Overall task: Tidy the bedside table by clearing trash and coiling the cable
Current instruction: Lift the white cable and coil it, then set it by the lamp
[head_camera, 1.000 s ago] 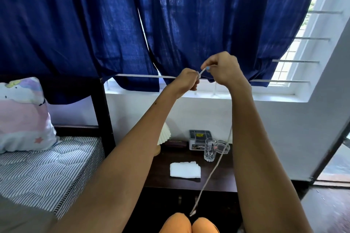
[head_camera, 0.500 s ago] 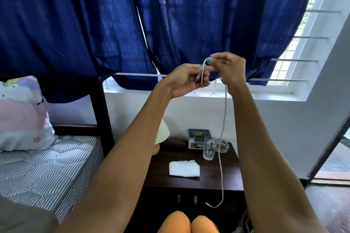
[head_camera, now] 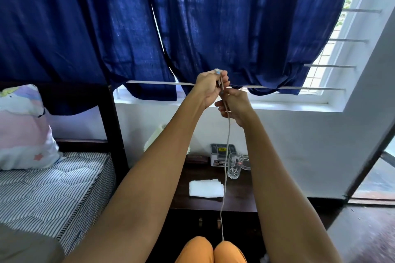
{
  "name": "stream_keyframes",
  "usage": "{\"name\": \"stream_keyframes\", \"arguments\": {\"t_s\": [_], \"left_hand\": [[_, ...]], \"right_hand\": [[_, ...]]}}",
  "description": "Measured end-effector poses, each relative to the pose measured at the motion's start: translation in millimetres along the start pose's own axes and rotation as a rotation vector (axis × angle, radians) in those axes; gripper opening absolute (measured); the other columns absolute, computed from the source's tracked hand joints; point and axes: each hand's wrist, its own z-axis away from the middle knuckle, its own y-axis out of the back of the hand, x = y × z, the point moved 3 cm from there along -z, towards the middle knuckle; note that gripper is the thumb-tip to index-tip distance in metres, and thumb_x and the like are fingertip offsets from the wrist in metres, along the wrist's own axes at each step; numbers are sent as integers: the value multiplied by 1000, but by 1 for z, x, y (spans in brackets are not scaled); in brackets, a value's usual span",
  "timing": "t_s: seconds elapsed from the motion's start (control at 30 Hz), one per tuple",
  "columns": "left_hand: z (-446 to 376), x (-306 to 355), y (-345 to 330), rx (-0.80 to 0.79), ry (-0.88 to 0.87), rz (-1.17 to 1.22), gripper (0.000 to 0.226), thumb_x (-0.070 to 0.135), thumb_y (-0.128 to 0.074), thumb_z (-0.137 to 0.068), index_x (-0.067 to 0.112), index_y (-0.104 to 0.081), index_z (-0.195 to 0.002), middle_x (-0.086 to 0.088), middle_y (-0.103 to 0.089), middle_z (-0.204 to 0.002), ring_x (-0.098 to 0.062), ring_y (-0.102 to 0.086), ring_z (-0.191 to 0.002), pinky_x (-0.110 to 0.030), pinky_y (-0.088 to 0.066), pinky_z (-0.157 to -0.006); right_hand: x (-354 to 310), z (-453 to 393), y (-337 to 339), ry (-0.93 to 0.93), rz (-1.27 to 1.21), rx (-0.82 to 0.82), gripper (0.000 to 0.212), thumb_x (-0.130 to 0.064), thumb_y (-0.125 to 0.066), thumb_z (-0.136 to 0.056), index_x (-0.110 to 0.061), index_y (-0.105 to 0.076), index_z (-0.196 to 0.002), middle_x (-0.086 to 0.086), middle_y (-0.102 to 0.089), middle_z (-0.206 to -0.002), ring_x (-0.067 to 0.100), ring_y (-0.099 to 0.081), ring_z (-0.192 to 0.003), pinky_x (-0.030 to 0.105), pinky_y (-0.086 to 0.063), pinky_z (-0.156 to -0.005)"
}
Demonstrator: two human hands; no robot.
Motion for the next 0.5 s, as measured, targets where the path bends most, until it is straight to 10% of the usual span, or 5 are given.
{"name": "stream_keyframes", "arguments": {"t_s": [0.23, 0.5], "left_hand": [[-19, -5, 31, 310, -100, -282, 16, 3, -42, -97, 2, -58, -102, -3, -62, -77, -7, -57, -63, -20, -53, -72], [-11, -8, 41, 175, -52, -640, 31, -2, -30, -92, 9, -42, -66, -5, -45, -63, -13, -39, -56, -19, -37, -54]], "right_hand": [[-18, 8, 2, -111, 500, -124, 12, -5, -68, -83, 5, -64, -87, 15, -62, -61, 15, -58, -41, 21, -52, -43], [-58, 7, 7, 251, 753, 79, 12, -7, -62, -83, -3, -72, -90, 13, -66, -88, 23, -59, -71, 22, -47, -58]]}}
